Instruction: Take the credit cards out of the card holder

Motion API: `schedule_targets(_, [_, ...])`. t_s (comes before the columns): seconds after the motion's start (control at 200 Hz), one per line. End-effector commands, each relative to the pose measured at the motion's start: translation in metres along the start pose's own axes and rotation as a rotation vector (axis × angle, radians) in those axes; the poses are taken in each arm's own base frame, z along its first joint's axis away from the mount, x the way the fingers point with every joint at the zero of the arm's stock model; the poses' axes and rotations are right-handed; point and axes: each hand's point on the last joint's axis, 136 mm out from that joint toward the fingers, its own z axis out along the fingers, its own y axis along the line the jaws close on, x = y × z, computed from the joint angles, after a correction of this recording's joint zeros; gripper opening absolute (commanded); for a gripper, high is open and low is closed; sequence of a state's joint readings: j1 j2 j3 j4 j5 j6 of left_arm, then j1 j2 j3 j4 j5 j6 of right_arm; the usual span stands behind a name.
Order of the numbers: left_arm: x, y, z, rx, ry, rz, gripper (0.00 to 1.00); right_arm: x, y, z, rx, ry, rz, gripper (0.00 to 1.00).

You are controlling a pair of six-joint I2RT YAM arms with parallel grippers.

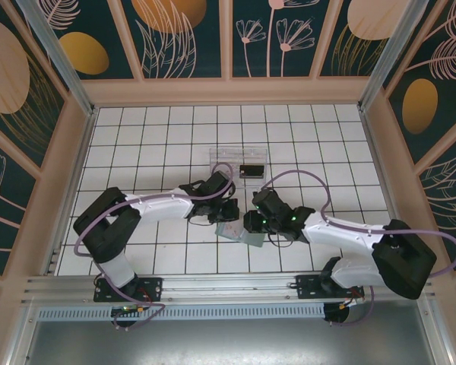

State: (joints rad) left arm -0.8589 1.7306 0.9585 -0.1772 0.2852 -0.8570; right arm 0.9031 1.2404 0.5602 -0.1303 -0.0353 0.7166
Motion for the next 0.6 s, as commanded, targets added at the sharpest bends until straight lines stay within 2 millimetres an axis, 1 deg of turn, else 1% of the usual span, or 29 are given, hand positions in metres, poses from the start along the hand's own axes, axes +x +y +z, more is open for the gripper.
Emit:
schedule_targets(0.0, [0.005, -0.001, 0.006, -0.031, 0.058, 0.036, 0.06, -0.008, 0.001, -0.007, -0.029, -0.046, 0.019, 0.21])
schedule_targets(0.14, [0.007, -0.003, 0.012, -0.033, 0.092, 0.045, 0.07, -0.013, -0.005, -0.02, -0.004, -0.082, 0.043, 0.24])
schedule_targets(0.21, [0.009, -0.005, 0.015, -0.036, 0.104, 0.053, 0.07, -0.02, -0.011, -0.031, 0.023, -0.127, 0.061, 0.26])
schedule_targets(0.345, [0.009, -0.022, 0.018, -0.011, 0.118, 0.079, 0.07, -0.031, -0.029, -0.053, 0.075, -0.205, 0.133, 0.29])
schedule_targets(0.43, [0.012, -0.036, 0.023, 0.007, 0.132, 0.108, 0.07, -0.04, -0.035, -0.067, 0.076, -0.258, 0.17, 0.3])
schedule_targets(0.51, [0.018, -0.042, 0.032, 0.007, 0.158, 0.128, 0.08, -0.046, -0.041, -0.077, 0.068, -0.296, 0.206, 0.31])
schedule_targets(0.596, [0.024, -0.043, 0.04, 0.001, 0.18, 0.136, 0.08, -0.049, -0.041, -0.082, 0.042, -0.306, 0.23, 0.32])
